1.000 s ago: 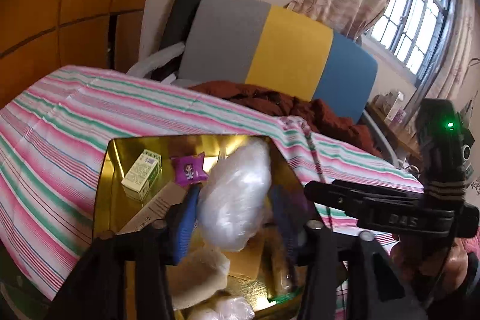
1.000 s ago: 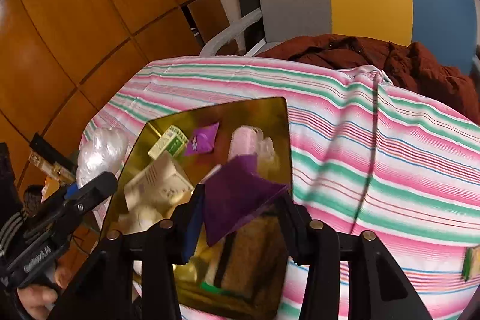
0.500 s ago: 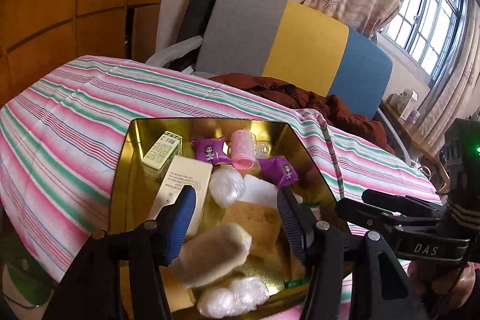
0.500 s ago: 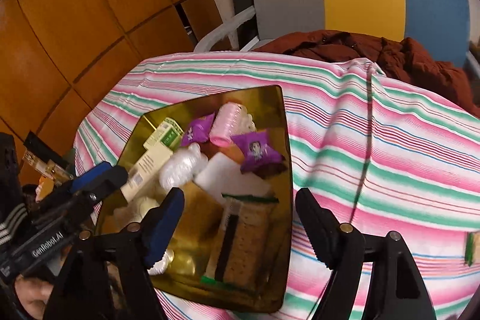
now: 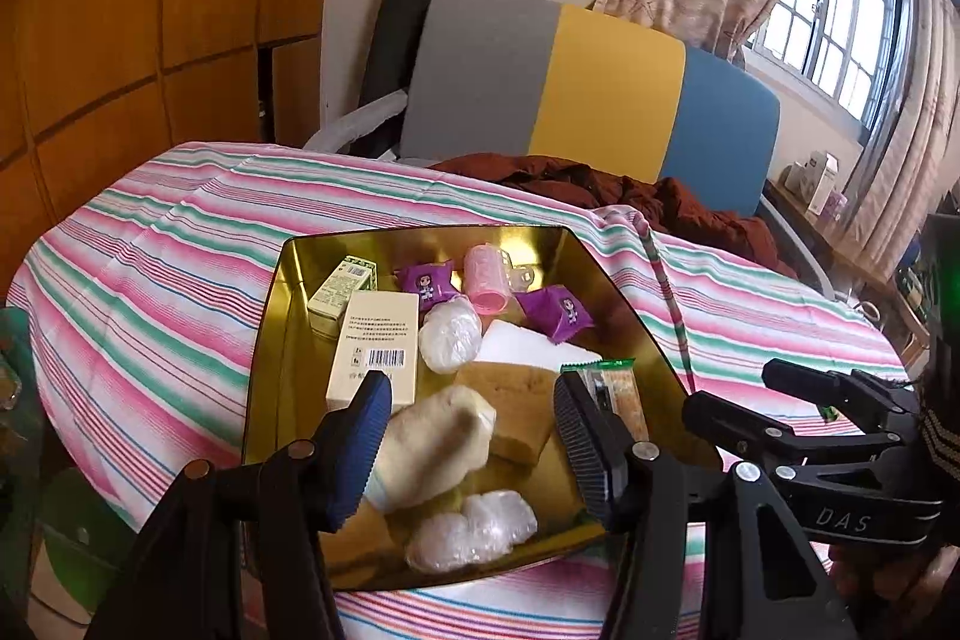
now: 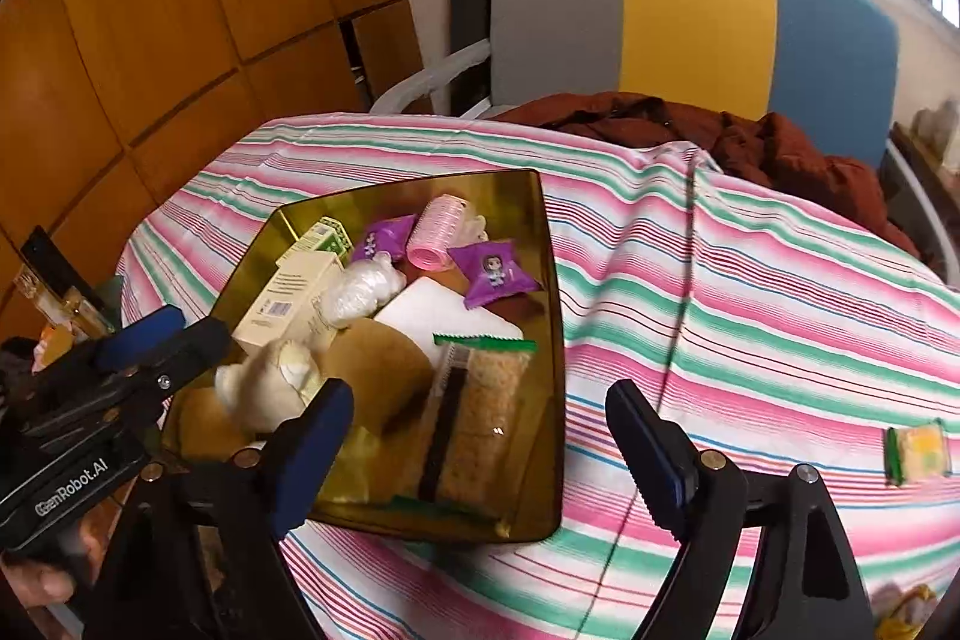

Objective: Organize objects
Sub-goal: 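Withdraw both grippers from the gold tray, then grasp the yellow knit item with the right gripper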

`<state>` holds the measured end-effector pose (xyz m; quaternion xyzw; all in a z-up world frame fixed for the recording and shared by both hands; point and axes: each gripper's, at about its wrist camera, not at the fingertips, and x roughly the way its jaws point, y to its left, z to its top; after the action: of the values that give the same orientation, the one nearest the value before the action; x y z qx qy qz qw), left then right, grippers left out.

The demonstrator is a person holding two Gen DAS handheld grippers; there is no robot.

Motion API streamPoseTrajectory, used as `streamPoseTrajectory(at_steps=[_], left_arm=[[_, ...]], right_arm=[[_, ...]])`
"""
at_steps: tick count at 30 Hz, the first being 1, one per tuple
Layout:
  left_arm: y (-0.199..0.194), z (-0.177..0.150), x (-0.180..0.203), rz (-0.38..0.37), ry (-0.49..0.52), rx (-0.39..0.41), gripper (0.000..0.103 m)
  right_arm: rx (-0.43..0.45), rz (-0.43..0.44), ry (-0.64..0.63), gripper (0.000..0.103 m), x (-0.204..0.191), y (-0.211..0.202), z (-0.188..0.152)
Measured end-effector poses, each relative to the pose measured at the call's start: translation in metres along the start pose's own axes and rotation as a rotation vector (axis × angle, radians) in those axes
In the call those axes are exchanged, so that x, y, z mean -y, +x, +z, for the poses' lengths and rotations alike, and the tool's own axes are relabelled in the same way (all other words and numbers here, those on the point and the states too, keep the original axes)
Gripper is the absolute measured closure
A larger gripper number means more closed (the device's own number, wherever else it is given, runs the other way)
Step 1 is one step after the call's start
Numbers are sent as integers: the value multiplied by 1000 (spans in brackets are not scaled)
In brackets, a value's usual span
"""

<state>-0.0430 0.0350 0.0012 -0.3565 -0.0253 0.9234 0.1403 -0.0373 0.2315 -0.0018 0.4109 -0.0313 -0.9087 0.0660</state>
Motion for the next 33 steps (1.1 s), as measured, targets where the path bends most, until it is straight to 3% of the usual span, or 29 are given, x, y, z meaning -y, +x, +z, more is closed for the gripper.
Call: streamPoseTrajectory(at_steps=[33], left_arm=[[-7,-19,59,-64,201,-13,46]], right_arm=[[12,-165,91,8,50,-31,-49]])
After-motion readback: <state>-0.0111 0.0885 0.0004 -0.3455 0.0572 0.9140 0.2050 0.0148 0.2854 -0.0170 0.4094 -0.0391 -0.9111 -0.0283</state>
